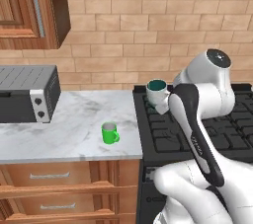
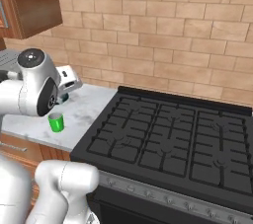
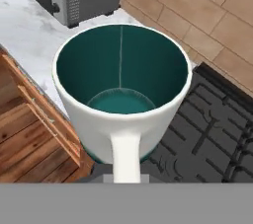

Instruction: Clear the mugs and bowl far away from the sink.

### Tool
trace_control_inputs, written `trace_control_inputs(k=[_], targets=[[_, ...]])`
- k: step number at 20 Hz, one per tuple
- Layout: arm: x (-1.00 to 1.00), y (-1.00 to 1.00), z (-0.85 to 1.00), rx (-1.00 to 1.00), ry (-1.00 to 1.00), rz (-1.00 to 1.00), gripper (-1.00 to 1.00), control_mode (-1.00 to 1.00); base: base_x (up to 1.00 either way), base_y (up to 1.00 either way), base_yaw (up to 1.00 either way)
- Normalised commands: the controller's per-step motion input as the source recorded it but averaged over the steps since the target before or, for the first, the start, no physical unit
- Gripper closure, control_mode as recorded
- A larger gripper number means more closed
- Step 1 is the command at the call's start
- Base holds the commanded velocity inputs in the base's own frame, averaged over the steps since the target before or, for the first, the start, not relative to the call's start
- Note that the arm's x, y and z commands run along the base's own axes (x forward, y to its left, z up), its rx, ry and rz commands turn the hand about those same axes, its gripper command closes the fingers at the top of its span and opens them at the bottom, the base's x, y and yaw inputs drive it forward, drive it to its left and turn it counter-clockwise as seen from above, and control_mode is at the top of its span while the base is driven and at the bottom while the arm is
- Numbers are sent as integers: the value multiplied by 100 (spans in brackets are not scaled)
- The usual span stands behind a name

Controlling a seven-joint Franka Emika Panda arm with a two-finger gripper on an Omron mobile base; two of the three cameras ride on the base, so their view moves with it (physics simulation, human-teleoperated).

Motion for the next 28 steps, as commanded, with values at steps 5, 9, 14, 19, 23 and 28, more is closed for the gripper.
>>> trace_control_inputs(k=[5, 9, 14, 19, 23, 28], targets=[[67, 0, -16, -3, -1, 28, 100, -100, 0, 0, 0], [56, 0, -11, 0, 8, 27, 100, -100, 0, 0, 0], [45, 0, -7, 0, 15, 22, 100, -100, 0, 0, 0], [42, 0, -10, 0, 15, 26, 100, -100, 0, 0, 0], [46, 0, -6, 3, 1, 18, 100, -100, 0, 0, 0], [31, 0, -20, 6, 0, 14, 100, -100, 0, 0, 0]])
